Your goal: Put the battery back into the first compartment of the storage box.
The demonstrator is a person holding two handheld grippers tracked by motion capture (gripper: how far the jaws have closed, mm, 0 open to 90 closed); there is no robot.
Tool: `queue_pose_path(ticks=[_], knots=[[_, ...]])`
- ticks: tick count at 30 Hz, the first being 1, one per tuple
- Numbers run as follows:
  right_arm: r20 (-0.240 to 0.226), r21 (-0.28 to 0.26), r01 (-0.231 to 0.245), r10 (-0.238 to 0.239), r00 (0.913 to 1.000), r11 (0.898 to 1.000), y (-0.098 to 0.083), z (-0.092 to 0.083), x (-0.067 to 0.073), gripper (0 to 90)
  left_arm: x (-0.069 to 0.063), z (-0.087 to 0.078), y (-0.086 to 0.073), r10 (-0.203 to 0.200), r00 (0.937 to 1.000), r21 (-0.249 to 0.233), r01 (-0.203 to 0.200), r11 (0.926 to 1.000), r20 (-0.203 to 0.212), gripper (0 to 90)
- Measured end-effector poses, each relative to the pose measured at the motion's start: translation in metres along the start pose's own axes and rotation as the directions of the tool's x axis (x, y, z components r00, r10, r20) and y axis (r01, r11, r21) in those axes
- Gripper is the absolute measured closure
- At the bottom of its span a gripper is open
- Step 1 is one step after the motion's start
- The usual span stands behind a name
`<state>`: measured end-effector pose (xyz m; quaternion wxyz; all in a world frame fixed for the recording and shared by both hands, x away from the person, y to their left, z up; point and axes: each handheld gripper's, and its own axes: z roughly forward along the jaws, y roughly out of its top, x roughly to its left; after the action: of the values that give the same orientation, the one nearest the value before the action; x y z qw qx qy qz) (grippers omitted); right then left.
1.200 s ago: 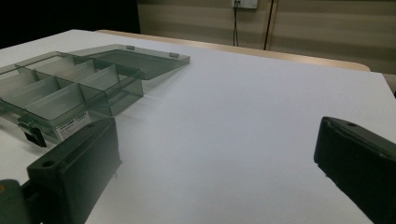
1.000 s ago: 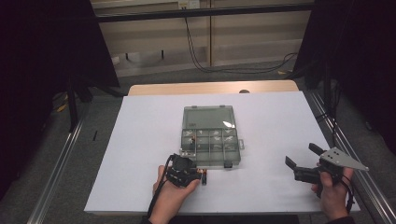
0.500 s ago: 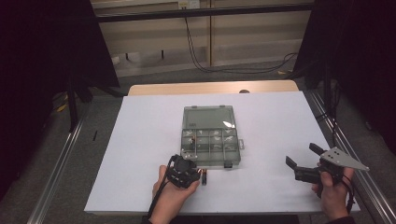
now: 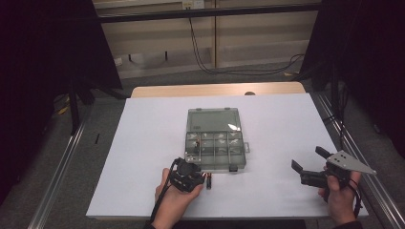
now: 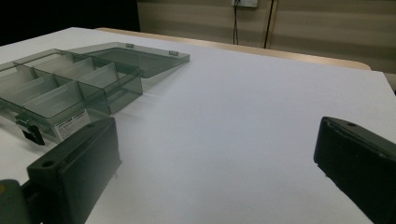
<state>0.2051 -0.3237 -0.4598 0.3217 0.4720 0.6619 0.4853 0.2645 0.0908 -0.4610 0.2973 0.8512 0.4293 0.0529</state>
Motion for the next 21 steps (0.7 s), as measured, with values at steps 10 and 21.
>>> queue_pose_path(ticks=[10, 21], knots=[[-0.002, 0.002, -0.001, 0.001, 1.0, 1.0, 0.0, 0.0, 0.001, 0.0, 0.003, -0.009, 0.001, 0.003, 1.0, -0.016, -0.003, 0.9999, 0.007, 77.3], [0.0, -0.001, -0.006, 0.006, 1.0, 1.0, 0.0, -0.001, 0.0, 0.0, 0.003, -0.018, 0.003, 0.009, 0.9998, -0.034, -0.008, 0.9994, 0.019, 77.3]])
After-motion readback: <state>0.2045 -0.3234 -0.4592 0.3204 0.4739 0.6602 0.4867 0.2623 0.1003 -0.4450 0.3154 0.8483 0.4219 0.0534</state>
